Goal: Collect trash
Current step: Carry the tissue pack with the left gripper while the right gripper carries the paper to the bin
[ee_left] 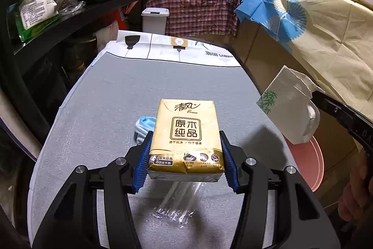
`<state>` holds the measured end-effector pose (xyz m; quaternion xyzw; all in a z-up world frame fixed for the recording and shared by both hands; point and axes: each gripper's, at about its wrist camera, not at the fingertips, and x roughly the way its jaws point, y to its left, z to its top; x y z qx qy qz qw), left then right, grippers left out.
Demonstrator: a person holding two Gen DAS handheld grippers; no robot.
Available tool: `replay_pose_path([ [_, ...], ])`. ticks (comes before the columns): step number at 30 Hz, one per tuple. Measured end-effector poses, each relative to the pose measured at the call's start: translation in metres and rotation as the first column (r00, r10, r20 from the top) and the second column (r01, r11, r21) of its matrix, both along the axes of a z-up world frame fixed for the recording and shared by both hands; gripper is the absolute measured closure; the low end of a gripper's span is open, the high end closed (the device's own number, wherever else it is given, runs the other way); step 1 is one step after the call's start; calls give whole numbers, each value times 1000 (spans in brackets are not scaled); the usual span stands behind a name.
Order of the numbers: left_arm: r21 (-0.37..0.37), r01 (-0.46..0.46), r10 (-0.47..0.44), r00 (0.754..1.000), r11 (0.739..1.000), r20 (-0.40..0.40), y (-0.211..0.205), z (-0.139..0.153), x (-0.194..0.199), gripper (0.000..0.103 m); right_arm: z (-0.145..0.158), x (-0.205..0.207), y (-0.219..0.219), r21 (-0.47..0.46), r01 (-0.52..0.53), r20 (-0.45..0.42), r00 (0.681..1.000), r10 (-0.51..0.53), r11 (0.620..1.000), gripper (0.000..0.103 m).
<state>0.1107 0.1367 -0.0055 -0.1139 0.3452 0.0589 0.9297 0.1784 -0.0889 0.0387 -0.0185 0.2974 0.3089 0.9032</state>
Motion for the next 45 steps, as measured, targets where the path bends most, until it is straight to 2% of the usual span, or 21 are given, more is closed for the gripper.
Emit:
replay_pose_path([
  [9, -3, 23, -23, 1000, 1000, 21, -12, 9, 2, 50, 20, -3, -27, 4, 45, 7, 999, -45, 999, 101],
  [23, 11, 77, -78, 997, 997, 23, -46, 12, 10, 50, 26, -2, -76, 16, 133, 4, 991, -133, 991, 101],
  [35, 11, 157, -158, 987, 987, 16, -90, 8, 26, 50, 7, 12, -130, 42, 270, -40, 963, -268, 962, 101],
  [45, 7, 266, -266, 963, 964, 32, -141, 6, 44, 50, -8, 18, -158, 20, 346, -43, 938, -345, 938, 101],
])
